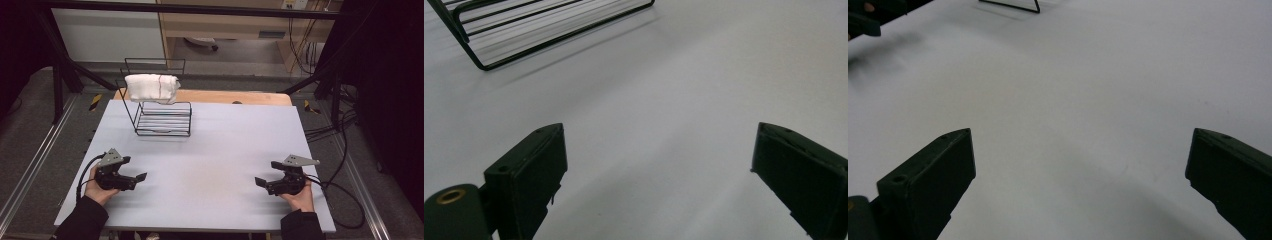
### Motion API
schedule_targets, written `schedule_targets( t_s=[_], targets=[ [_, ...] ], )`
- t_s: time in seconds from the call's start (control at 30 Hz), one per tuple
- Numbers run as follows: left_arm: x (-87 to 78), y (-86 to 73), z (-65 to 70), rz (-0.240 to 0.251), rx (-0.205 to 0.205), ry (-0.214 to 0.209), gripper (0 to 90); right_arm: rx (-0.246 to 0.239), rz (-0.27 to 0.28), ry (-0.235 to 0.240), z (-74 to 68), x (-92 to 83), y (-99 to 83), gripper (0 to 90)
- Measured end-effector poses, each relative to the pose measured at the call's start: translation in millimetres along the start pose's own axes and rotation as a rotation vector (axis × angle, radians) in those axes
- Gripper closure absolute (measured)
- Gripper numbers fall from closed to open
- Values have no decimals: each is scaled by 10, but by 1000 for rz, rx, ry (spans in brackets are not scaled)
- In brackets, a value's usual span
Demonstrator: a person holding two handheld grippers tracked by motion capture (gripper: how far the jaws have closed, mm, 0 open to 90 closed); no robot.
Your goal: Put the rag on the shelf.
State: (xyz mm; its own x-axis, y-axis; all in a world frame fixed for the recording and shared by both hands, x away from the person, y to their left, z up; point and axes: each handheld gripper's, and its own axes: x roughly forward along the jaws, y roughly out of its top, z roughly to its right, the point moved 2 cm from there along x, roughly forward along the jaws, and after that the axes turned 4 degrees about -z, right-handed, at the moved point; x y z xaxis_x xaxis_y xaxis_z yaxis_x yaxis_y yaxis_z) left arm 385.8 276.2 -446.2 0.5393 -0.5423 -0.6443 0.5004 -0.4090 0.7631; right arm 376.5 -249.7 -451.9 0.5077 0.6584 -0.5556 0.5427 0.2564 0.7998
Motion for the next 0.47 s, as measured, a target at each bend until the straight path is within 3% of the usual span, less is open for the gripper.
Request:
schedule_targets(
  t_s=[0.13, 0.47],
  targets=[
    [6, -19, 5, 0, -4, -1, 74, 10, -1, -3, 14, -43, -83, 2],
    [6, -51, 37, 1, -1, -8, 76, 16, 8, -3, 10, -46, -85, 2]
  ],
)
